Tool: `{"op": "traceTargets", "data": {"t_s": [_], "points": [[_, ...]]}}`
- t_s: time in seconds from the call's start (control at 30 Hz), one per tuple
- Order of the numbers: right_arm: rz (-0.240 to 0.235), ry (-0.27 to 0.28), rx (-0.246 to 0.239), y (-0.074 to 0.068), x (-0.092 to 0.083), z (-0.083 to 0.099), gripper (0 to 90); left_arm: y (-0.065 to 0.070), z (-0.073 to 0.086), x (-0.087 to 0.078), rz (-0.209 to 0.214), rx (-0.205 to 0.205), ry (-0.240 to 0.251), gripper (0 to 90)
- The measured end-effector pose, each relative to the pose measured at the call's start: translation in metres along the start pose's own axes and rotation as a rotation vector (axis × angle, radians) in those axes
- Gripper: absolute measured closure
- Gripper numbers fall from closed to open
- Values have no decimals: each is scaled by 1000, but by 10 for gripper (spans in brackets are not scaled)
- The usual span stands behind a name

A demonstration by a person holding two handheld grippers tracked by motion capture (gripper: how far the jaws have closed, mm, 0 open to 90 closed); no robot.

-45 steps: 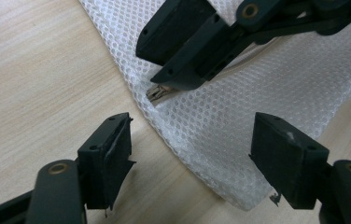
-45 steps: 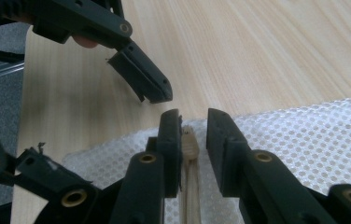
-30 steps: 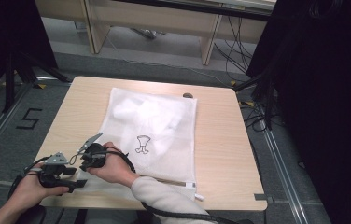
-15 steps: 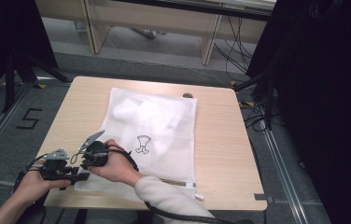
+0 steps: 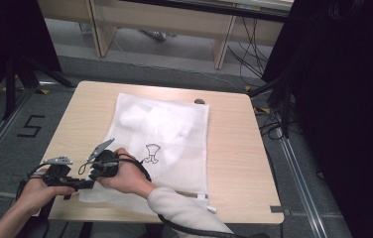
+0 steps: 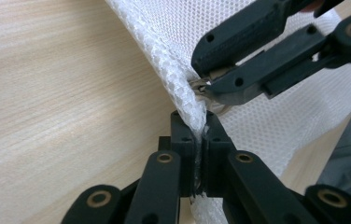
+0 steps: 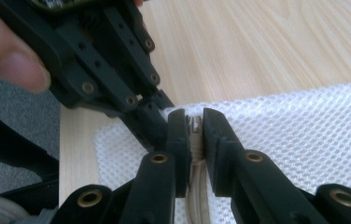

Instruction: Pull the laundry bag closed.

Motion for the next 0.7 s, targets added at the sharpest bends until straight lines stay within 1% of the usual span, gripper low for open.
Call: {"op": "traceTargets", "data": {"t_s": [0.03,0.07,0.13,0.17,0.23,0.27,0.3,0.33,0.37,0.47,0.57,0.6,0.63,0.7], "points": [[5,-6,-1,0,0,1,824,0,0,0,4,-2,3,858],[-2,-10,-8,0,-1,2,824,1,0,-1,13,-8,8,859],[1,-24,1,0,-3,5,825,1,0,-1,18,-15,8,860],[-8,-24,5,-1,-3,6,825,2,0,0,17,-17,7,861],[5,-48,0,0,-4,9,825,2,0,-1,16,-19,11,861],[-4,-48,5,-1,-4,9,826,2,-1,-1,10,-21,15,861],[-1,-54,-2,0,-4,10,826,2,-1,-2,6,-25,17,861],[-2,-57,-4,0,-4,11,826,2,-1,-2,11,-29,22,861],[0,-62,-2,1,-4,13,826,2,0,-2,16,-22,15,861],[-4,-61,9,0,-4,14,826,3,-1,-2,6,-9,14,861],[9,-66,-8,0,-4,14,826,3,-1,-3,-5,4,16,861],[9,-66,-8,0,-4,14,826,3,-1,-3,-5,4,16,861],[-8,-63,0,-1,-3,15,826,4,-1,-2,-7,2,15,861],[-5,-64,5,-1,-4,16,826,4,-1,-2,-15,5,14,861]]}}
Point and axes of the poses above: each handheld gripper's, and its own axes: x roughly forward along the jaws, z roughly out of its underside, y roughly to its right, the point moved 2 cm from there along x, roughly forward along the jaws, and after that the axes turned 10 degrees about z, right-handed, at the moved point
